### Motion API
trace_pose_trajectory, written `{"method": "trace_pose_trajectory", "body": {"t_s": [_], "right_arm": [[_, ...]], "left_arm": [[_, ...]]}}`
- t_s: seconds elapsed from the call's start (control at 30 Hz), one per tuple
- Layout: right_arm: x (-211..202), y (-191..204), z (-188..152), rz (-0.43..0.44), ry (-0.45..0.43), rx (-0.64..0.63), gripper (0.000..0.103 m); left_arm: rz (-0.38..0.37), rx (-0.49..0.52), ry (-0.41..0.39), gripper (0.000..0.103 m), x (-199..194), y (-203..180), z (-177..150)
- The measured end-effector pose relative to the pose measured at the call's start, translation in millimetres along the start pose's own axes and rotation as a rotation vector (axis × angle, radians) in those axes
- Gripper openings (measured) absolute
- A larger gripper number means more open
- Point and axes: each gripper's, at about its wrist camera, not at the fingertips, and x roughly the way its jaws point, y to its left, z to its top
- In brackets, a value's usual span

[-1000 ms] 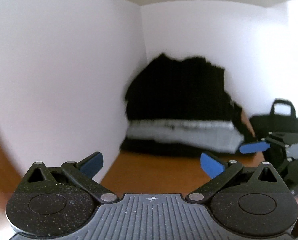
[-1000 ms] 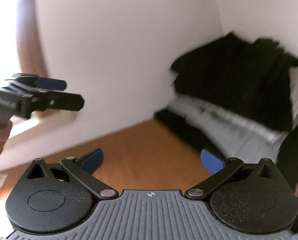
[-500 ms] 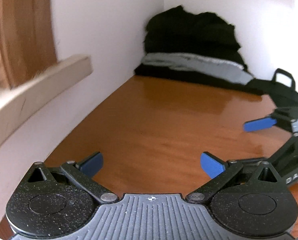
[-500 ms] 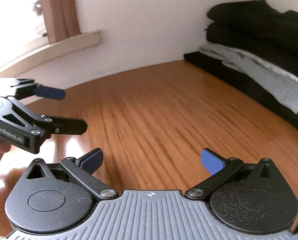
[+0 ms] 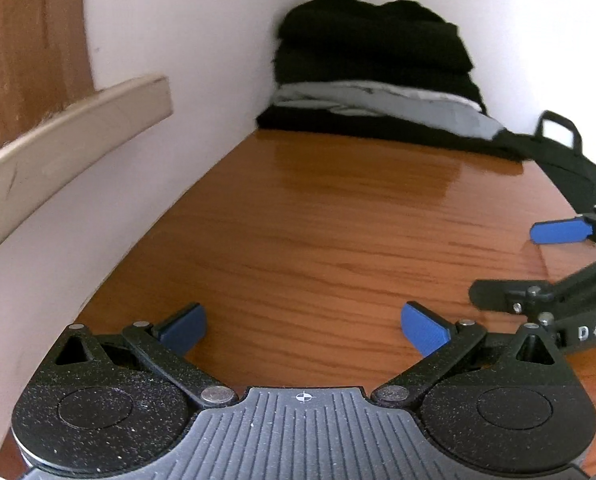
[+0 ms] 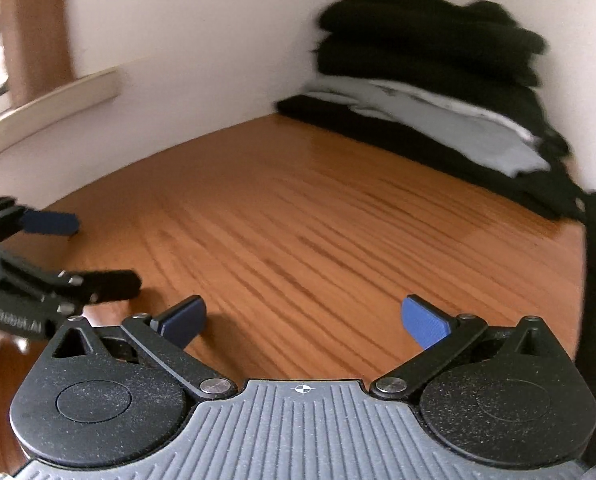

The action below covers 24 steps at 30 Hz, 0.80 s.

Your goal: Fold clothes

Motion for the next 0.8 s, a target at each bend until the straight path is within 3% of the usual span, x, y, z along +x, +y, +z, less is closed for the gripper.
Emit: {"method": "trace_pose_trajectory", "body": {"t_s": [0.27,0.8], "right_arm": [[-14,3,-14,-0.170,-0.004,0.136,0.103],[-21,6,-19,-0.203,-0.004,0.161,0.103]], "left_arm": [[-0.043,0.032,0.000,0.103,8,-4,4],[-0.049,0.036,0.001,0.103,7,-4,4]]}}
